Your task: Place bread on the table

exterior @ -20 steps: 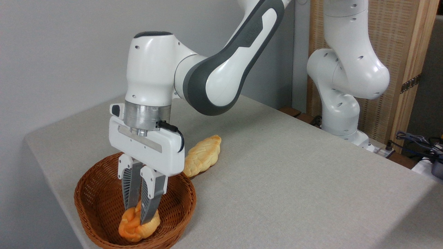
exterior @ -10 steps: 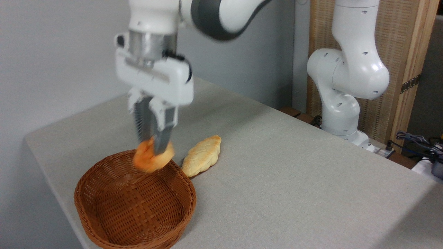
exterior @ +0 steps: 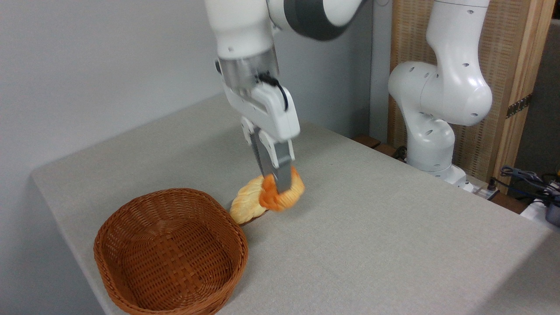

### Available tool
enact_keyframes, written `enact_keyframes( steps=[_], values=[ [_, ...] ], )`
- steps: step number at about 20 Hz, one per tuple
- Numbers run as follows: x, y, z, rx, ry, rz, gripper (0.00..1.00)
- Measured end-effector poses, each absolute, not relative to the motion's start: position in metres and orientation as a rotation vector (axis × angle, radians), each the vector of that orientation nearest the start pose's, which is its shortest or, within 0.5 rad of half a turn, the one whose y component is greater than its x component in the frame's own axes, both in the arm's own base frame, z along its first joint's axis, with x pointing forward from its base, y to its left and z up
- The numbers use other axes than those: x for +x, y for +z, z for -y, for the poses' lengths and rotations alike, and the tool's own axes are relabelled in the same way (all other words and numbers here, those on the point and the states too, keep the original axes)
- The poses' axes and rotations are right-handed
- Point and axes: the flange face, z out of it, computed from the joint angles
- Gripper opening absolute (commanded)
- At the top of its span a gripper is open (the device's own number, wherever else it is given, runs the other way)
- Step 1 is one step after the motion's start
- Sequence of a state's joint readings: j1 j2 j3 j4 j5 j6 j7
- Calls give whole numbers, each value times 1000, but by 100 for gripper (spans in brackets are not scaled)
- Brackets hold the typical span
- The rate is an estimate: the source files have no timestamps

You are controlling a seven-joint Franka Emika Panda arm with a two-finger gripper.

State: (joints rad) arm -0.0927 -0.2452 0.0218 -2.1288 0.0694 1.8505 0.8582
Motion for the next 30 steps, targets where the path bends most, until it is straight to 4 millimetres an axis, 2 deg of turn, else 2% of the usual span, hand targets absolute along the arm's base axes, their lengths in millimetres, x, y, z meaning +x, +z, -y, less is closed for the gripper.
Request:
enact_keyframes(
  steps=[1, 3, 10, 17, 19, 20, 25, 30],
  values=[
    [478, 501, 25, -2744, 89, -1414, 100],
    [479, 492, 23, -2734, 68, -1411, 100],
    [484, 481, 23, -2732, 69, -1413, 100],
    [486, 483, 23, -2731, 61, -1411, 100],
    [490, 495, 24, -2742, 17, -1382, 100],
    [493, 508, 26, -2771, -29, -1345, 100],
    [510, 585, 44, -2848, -164, -1267, 100],
    [542, 625, 55, -2907, -129, -1234, 100]
  ],
)
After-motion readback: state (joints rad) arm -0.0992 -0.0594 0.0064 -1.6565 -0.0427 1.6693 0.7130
